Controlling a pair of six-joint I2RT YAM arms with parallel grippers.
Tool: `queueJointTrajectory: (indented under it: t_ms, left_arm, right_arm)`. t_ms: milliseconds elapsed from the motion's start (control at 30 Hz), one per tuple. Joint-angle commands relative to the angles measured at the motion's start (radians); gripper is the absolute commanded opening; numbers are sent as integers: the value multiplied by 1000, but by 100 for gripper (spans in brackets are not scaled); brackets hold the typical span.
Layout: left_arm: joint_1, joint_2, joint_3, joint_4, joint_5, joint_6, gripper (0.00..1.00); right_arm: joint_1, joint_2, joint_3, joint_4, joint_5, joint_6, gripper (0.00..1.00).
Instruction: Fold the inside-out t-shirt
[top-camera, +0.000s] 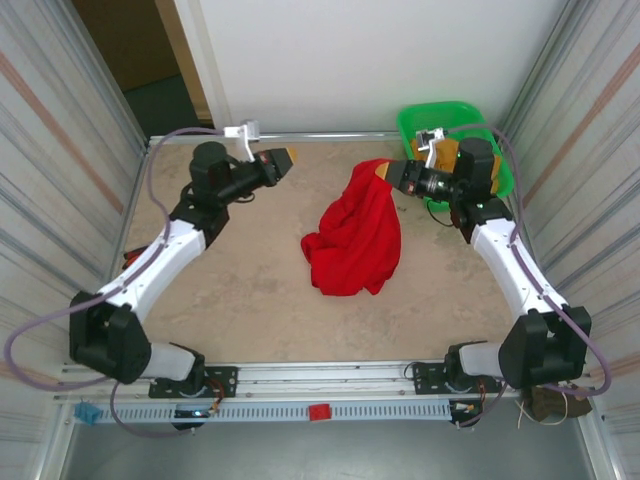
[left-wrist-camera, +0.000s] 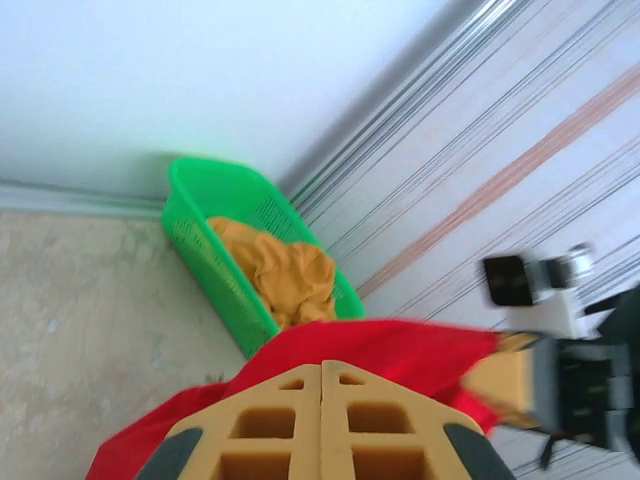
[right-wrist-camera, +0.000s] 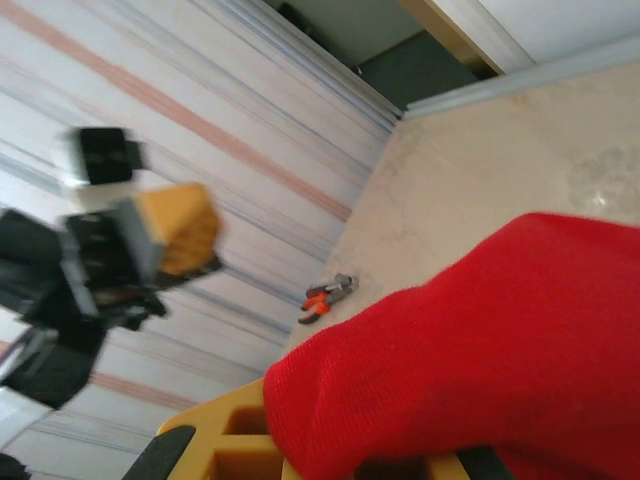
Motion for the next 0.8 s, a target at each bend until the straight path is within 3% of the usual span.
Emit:
queueJointTrajectory:
  t_ms: [0, 100, 167, 567, 767]
  left_arm:
    - [-12, -35, -8, -54, -6, 31, 6]
    - [-25, -9, -53, -82, -36, 48, 39]
    - [-37, 25, -75, -85, -57, 51, 54]
    - [-116, 349, 12, 13, -3, -57, 72]
    - [-179, 461, 29, 175, 89, -157, 73]
  right_arm:
    - [6, 4, -7, 99, -22, 6, 0]
    - [18, 26, 31, 88, -81, -6, 0]
    - [26, 32, 57, 68, -119, -21, 0]
    - [81, 0, 122, 8, -158, -58, 0]
    - [82, 19, 132, -4, -153, -68, 0]
